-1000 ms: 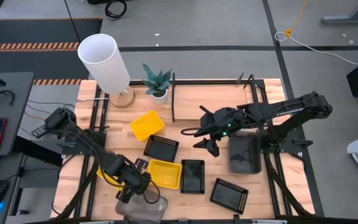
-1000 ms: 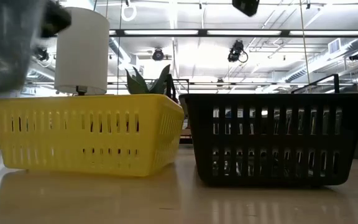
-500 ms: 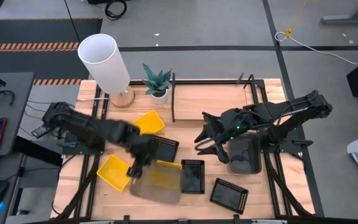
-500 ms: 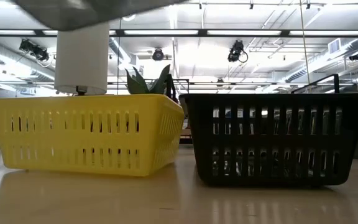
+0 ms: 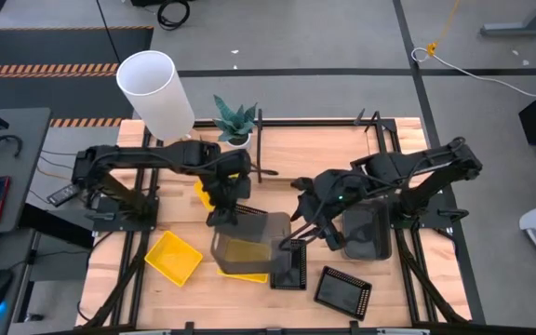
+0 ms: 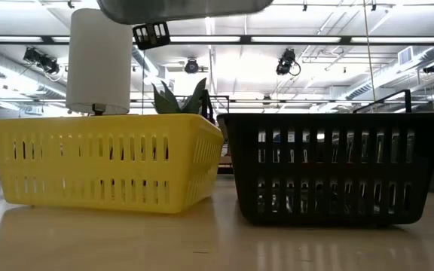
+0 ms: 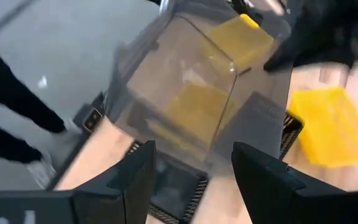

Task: Stack baskets on shelf by color
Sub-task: Stack the left black bin on top of the right black bin

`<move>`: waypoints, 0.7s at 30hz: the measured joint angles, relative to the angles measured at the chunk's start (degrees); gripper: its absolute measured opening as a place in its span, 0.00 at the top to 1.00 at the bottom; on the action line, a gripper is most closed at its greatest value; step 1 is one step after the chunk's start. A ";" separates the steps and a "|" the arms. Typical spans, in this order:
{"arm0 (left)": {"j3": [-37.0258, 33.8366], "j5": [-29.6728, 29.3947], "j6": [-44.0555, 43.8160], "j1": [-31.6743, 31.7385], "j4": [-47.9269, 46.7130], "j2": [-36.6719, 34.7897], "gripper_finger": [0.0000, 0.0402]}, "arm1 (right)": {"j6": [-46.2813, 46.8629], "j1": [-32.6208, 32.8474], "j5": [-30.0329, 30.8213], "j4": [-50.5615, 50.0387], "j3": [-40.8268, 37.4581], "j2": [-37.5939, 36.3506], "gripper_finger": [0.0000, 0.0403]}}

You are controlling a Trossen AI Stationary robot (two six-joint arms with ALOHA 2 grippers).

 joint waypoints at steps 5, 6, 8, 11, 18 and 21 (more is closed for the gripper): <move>0.00 4.95 -0.02 1.05 -0.23 1.17 0.99 | -11.61 0.51 -0.02 -4.69 7.33 4.56 0.47; 0.00 5.10 0.26 1.06 -0.19 1.17 0.99 | -13.80 0.61 -0.05 -5.42 8.15 5.36 0.47; 0.00 5.29 1.07 1.06 -0.10 1.17 0.99 | -18.09 0.93 -0.32 -6.41 8.76 6.34 0.47; 0.00 5.29 0.95 1.06 -0.22 1.12 0.99 | -24.12 1.56 -0.42 -6.49 8.76 7.74 0.47; -0.03 5.12 0.57 1.03 0.15 1.06 0.99 | -31.35 2.21 -0.53 -4.28 8.76 11.00 0.51; -0.07 4.92 0.15 0.92 0.84 1.06 0.98 | -31.36 2.31 -1.12 -3.78 8.76 11.77 0.57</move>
